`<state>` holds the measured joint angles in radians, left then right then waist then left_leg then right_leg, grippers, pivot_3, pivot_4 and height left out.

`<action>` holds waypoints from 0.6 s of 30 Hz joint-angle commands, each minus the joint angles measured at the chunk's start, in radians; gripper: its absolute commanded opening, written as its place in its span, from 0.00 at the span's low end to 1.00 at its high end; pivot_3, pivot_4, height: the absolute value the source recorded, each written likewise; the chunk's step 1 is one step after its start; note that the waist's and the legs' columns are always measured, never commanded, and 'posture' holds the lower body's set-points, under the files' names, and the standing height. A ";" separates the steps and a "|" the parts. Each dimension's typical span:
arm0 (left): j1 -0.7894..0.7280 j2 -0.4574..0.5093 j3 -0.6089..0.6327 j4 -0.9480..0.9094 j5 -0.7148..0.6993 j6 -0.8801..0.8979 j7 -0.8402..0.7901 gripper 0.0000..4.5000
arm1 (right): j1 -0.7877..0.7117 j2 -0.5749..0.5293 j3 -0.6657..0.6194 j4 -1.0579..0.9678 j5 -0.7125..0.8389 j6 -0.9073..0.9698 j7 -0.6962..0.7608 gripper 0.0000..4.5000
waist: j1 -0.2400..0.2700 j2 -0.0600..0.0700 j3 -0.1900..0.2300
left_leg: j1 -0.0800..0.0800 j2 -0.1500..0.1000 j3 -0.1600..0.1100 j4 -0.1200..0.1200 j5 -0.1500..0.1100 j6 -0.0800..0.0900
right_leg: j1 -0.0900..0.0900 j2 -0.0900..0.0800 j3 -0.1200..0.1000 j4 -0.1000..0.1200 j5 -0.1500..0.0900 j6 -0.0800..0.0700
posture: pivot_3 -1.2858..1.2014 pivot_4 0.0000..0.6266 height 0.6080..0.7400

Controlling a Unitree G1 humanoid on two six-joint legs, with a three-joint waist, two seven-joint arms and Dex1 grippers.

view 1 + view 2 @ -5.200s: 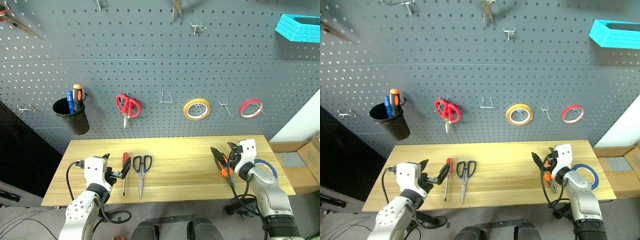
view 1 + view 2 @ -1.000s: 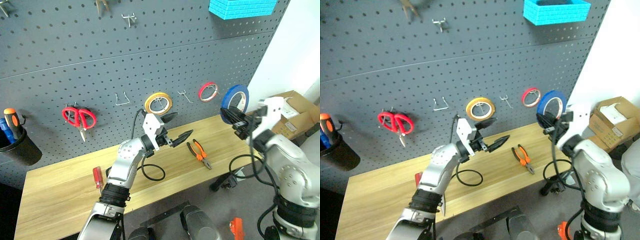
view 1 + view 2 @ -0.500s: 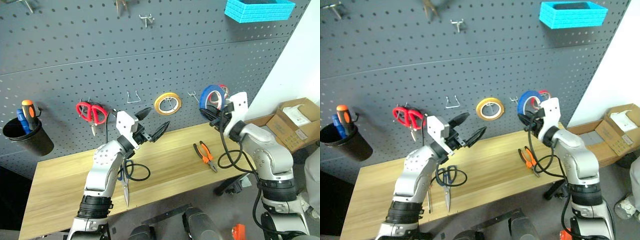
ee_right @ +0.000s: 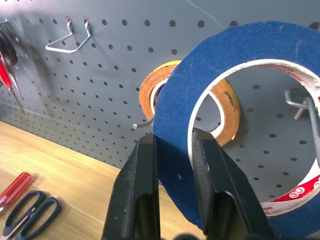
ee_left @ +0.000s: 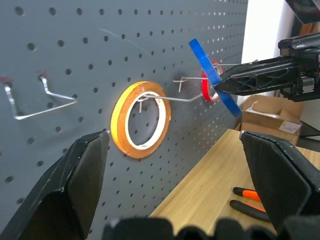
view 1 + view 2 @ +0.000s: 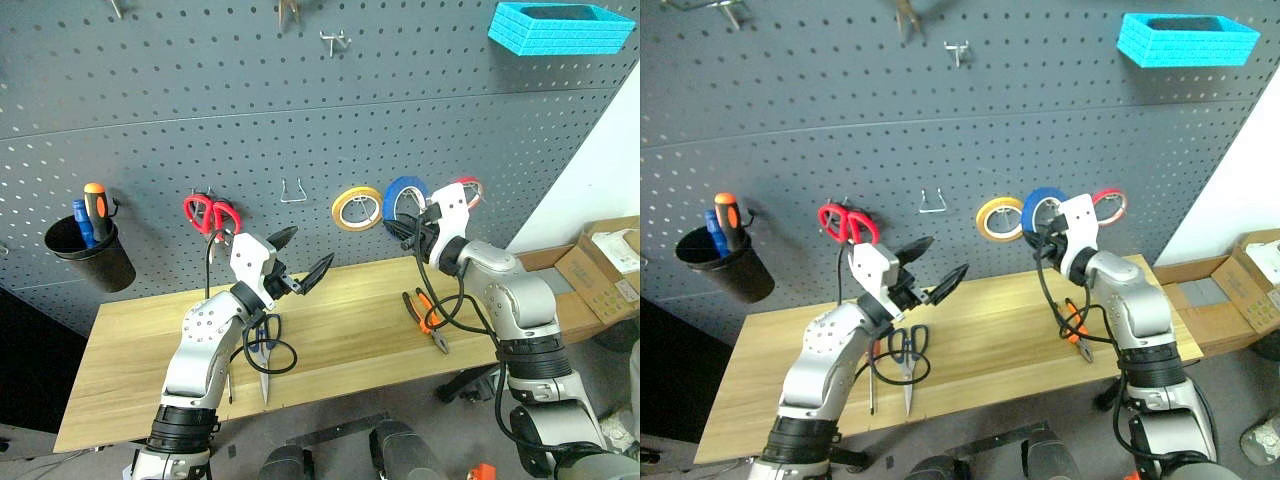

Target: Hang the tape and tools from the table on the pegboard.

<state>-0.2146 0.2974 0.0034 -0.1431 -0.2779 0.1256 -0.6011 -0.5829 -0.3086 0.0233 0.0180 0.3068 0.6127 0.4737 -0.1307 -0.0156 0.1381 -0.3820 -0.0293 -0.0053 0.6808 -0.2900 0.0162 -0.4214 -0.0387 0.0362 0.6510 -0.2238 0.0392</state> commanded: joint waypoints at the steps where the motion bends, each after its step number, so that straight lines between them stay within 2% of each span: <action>1: -0.007 0.010 0.003 -0.055 -0.005 0.003 0.009 1.00 | -0.057 0.016 0.014 0.067 -0.045 -0.068 -0.014 0.08 | 0.001 0.000 -0.002 | 0.000 0.000 0.000 0.000 0.000 0.000 | 0.000 0.000 0.000 0.000 0.000 0.000 | 0.47 0.14 1.00; 6: -0.016 0.013 0.002 -0.058 0.003 0.014 0.019 1.00 | -0.142 0.047 0.021 0.317 -0.138 -0.154 -0.084 0.08 | 0.001 -0.002 -0.006 | 0.002 0.001 0.005 0.000 0.000 0.000 | 0.000 0.001 0.003 0.000 0.002 0.000 | 0.48 0.14 1.00; 10: -0.007 0.018 0.006 -0.069 0.003 0.025 0.029 1.00 | -0.173 0.061 0.011 0.359 -0.147 -0.144 -0.095 0.08 | 0.002 -0.002 -0.006 | 0.002 0.001 0.005 0.000 0.000 0.000 | 0.000 0.001 0.004 0.000 0.002 0.000 | 0.48 0.15 1.00; 14: 0.014 0.023 0.011 -0.094 0.001 0.041 0.042 1.00 | -0.153 0.071 -0.012 0.344 -0.153 -0.124 -0.120 0.36 | 0.006 -0.002 -0.006 | 0.002 0.002 0.005 -0.001 0.000 0.000 | 0.000 0.001 0.004 -0.001 0.002 0.000 | 0.49 0.18 1.00; 18: 0.044 0.022 0.017 -0.130 -0.008 0.066 0.055 1.00 | -0.083 0.040 0.015 0.252 -0.160 -0.069 -0.075 0.66 | 0.026 -0.002 -0.006 | 0.002 0.002 0.005 -0.001 0.000 0.000 | 0.000 0.001 0.004 -0.001 0.002 0.000 | 0.49 0.21 1.00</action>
<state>-0.1808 0.3123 0.0075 -0.2194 -0.2734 0.1881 -0.5551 -0.6878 -0.2442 0.0329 0.3492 0.1409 0.5191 0.3741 -0.1046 -0.0179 0.1324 -0.3799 -0.0270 -0.0004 0.6799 -0.2902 0.0166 -0.4214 -0.0377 0.0398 0.6500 -0.2216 0.0394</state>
